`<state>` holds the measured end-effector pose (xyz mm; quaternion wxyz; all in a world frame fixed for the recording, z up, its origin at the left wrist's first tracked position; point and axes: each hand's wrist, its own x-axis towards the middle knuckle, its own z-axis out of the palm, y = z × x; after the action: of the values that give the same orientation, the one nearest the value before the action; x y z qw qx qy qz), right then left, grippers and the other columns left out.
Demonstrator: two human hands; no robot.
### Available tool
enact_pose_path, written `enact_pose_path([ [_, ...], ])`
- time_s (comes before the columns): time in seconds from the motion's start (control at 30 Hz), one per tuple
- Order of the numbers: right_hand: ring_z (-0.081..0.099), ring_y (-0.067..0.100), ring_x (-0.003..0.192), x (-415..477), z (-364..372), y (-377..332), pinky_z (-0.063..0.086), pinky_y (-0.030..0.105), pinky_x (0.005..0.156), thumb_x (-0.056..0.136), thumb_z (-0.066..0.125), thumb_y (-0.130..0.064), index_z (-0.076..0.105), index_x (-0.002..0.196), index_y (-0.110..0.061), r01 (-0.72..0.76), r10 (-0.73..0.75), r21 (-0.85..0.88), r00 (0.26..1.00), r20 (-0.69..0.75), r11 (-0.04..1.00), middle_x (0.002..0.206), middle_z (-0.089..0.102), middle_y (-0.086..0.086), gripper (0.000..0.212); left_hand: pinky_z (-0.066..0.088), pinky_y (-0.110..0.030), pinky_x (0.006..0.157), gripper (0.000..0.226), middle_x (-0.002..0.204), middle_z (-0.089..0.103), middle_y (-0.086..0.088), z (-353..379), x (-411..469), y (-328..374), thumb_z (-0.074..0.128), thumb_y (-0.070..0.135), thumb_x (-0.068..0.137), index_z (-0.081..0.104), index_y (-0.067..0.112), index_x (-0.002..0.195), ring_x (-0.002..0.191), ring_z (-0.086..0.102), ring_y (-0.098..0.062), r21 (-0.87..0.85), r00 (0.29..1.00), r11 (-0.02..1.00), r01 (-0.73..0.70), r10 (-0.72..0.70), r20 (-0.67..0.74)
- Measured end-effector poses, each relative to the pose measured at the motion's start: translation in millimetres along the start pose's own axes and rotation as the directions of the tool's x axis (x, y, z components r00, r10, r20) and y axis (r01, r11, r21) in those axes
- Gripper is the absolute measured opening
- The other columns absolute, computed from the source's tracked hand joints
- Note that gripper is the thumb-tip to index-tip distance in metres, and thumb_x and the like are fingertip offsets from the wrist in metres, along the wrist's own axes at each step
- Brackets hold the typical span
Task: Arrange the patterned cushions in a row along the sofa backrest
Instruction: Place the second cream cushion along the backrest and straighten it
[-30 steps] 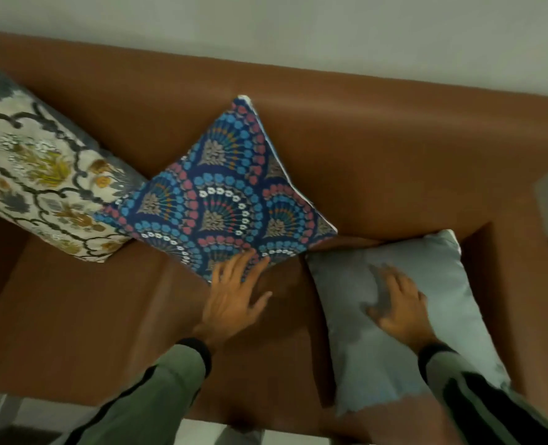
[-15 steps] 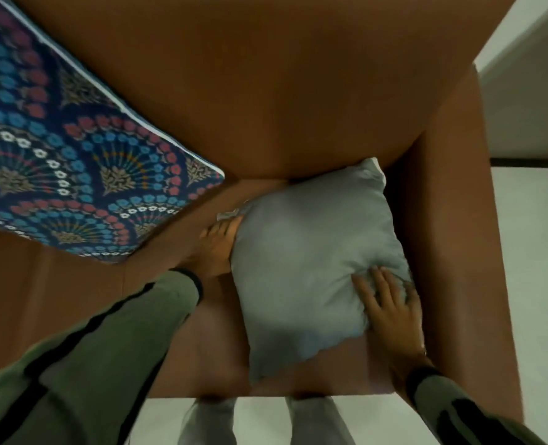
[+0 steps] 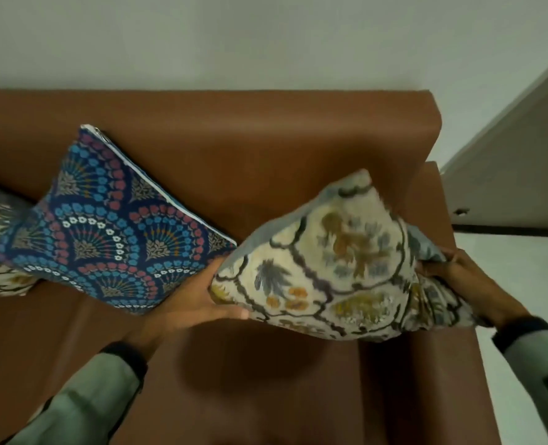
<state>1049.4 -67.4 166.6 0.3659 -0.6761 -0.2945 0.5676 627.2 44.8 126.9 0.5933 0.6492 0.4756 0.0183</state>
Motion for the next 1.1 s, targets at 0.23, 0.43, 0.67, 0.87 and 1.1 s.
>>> enact_pose_path([
  [0.23,0.059,0.019,0.121,73.3,-7.4,19.1,0.043,0.05,0.105,0.072,0.078,-0.055,0.055,0.133,-0.04,0.065,-0.058,-0.217,0.998,0.04,0.974,0.137,0.06,-0.007,0.067,0.049,-0.038,0.096,0.098,0.127,0.061,0.012,-23.8,75.8,17.6,0.079,0.07,0.059,0.034,0.037,0.14,0.111,0.061,-0.01,0.252,0.995,0.967,0.031,-0.007,-0.098],
  [0.43,0.059,0.02,0.114,74.9,39.5,23.3,0.046,0.048,0.101,0.058,0.084,-0.061,0.044,0.132,-0.039,0.037,-0.04,-0.344,0.999,0.0,0.938,0.128,0.061,-0.01,0.087,0.049,-0.046,0.09,0.082,0.126,0.06,-0.007,9.4,94.8,-3.5,0.079,0.044,0.077,0.031,0.016,0.138,0.112,0.06,-0.03,0.547,0.992,0.837,0.01,0.062,-0.114],
  [0.67,0.066,0.006,0.101,58.5,34.3,15.3,0.054,0.038,0.087,0.057,0.087,-0.045,0.057,0.112,-0.041,0.229,-0.268,-0.218,0.949,-0.167,0.949,0.108,0.07,-0.016,0.063,0.036,-0.038,0.083,0.068,0.118,0.063,-0.005,1.6,78.2,-3.0,0.071,0.047,0.083,0.043,0.014,0.135,0.105,0.059,-0.024,0.658,0.829,0.731,-0.182,0.474,-0.296],
  [0.87,0.065,0.013,0.105,66.6,33.4,6.0,0.054,0.046,0.094,0.057,0.088,-0.05,0.052,0.126,-0.026,0.187,-0.233,-0.227,0.952,-0.198,0.956,0.117,0.066,-0.006,0.081,0.027,-0.035,0.088,0.069,0.122,0.06,-0.007,-2.4,96.3,3.0,0.068,0.047,0.085,0.041,0.015,0.139,0.11,0.055,-0.026,0.668,0.814,0.731,-0.136,0.467,-0.345],
  [1.1,0.041,0.035,0.129,46.1,60.8,-3.0,0.033,0.059,0.104,0.074,0.08,-0.038,0.037,0.141,-0.016,0.282,-0.646,-0.656,0.642,-0.413,0.7,0.138,0.047,0.02,0.082,0.021,-0.053,0.112,0.093,0.148,0.038,-0.015,-48.4,71.6,-10.6,0.066,0.048,0.073,0.025,0.018,0.151,0.137,0.032,-0.03,0.731,0.833,0.677,-0.082,0.45,-0.323],
])
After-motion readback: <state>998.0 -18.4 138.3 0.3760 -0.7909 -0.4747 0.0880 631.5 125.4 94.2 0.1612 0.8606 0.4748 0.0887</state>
